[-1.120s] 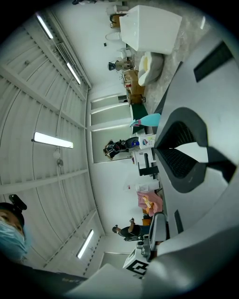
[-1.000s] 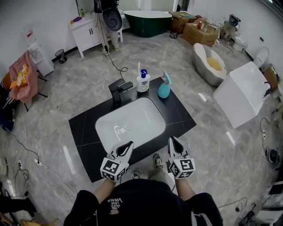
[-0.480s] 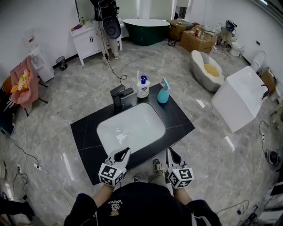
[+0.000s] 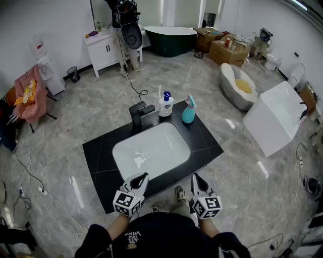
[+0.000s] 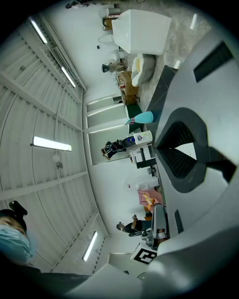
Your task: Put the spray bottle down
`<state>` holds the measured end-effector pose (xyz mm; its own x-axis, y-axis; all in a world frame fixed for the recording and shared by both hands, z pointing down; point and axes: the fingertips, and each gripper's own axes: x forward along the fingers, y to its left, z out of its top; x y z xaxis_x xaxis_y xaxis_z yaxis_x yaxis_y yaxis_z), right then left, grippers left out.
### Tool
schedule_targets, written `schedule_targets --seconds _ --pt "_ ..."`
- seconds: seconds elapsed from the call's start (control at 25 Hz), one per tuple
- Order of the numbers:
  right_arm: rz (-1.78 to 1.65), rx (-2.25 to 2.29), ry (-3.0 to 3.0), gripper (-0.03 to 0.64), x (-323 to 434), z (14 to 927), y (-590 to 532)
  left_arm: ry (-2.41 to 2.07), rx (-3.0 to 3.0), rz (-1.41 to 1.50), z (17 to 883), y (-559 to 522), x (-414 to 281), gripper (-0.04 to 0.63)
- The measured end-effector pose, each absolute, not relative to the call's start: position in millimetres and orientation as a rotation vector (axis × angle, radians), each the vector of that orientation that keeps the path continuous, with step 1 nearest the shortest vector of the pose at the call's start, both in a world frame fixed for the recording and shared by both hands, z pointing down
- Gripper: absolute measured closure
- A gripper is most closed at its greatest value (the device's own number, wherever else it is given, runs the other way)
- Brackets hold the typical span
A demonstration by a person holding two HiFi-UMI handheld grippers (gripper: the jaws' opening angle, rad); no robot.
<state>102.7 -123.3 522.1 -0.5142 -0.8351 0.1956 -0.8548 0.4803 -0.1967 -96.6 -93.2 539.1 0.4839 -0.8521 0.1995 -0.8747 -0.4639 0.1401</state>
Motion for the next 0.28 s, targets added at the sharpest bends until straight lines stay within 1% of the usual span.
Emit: schedule_targets --seconds 0.28 --pt "0.423 1.522 -2.633 0.615 100.9 516.9 -127.0 -1.479 2.503 0.161 542.6 -95.3 -94.9 0.575"
